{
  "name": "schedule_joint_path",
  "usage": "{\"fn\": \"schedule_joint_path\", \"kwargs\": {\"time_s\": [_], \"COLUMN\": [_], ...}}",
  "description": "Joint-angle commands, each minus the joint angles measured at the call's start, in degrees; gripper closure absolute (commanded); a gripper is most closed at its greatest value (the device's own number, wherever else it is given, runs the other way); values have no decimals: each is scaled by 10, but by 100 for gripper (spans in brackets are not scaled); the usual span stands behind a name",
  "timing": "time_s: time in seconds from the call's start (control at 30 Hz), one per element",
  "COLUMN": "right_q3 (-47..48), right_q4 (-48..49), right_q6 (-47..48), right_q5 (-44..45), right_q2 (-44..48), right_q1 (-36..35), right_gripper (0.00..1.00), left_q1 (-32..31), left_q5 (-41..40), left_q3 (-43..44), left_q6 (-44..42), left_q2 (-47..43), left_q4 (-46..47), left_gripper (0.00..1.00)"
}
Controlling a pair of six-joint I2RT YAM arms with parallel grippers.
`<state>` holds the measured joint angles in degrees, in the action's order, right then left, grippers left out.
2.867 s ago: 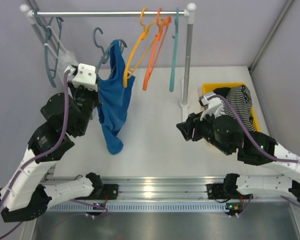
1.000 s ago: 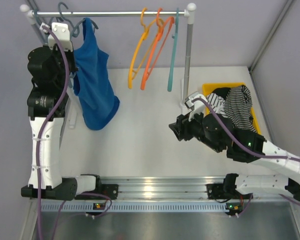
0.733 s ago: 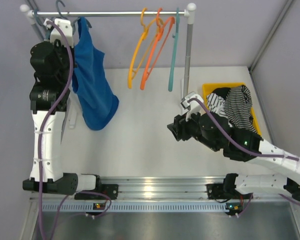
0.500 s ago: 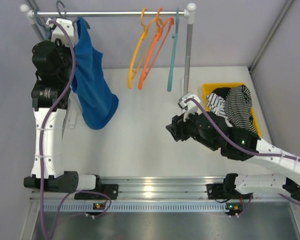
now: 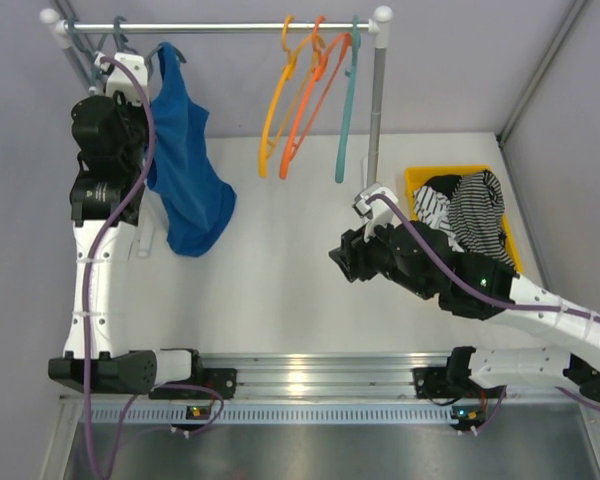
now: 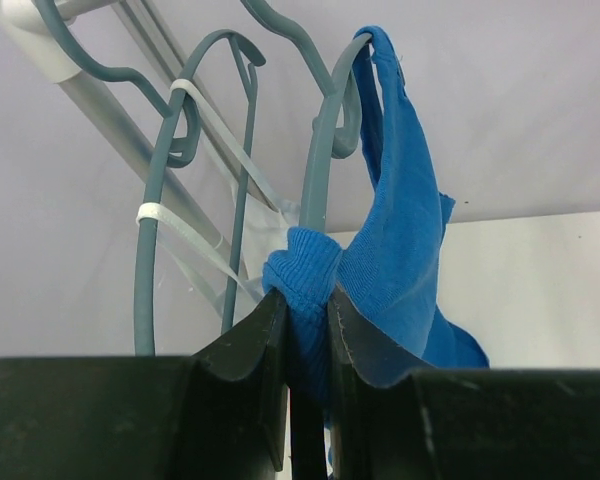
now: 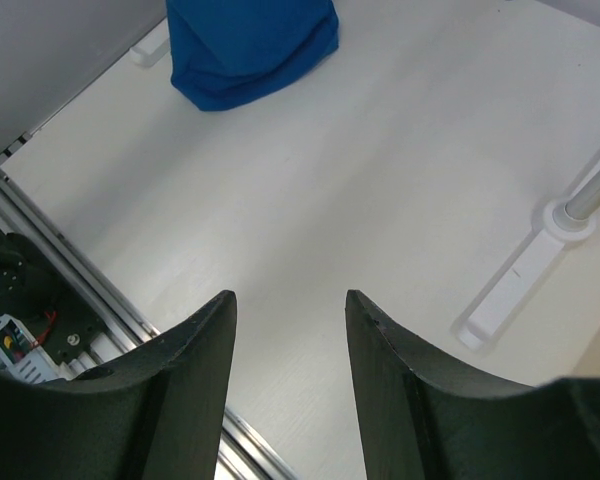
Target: Place the tank top on the hanger
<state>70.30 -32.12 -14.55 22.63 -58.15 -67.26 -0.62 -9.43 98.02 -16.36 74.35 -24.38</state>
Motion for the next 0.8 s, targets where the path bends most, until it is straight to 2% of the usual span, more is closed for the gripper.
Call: {"fn": "schedule_joint_path", "kwargs": {"time_s": [0.0, 0.1, 0.33, 0.43, 0.63, 0.77], "right_q3": [25, 26, 27, 30, 30, 23], "right_q4": [24, 24, 25, 21, 22, 25], "right_q6": [2, 2, 1, 2, 0, -6], "right_q5": [-7, -8, -15, -19, -22, -26], "right_q2": [-2, -4, -10, -17, -22, -24], "right_q1": [7, 7, 7, 7, 9, 11], "right_gripper": [52, 52, 52, 52, 51, 51], "left_q1": [2, 3, 2, 2, 2, 2], "left_q5": [7, 5, -5, -9, -25, -1], "left_q3": [5, 5, 7, 5, 31, 58], "left_q6": [24, 29, 34, 40, 51, 83], "left_q2": [-20, -29, -42, -54, -68, -78], "left_q4": [36, 30, 12, 9, -5, -20], "left_gripper": [92, 75, 52, 45, 39, 37]}}
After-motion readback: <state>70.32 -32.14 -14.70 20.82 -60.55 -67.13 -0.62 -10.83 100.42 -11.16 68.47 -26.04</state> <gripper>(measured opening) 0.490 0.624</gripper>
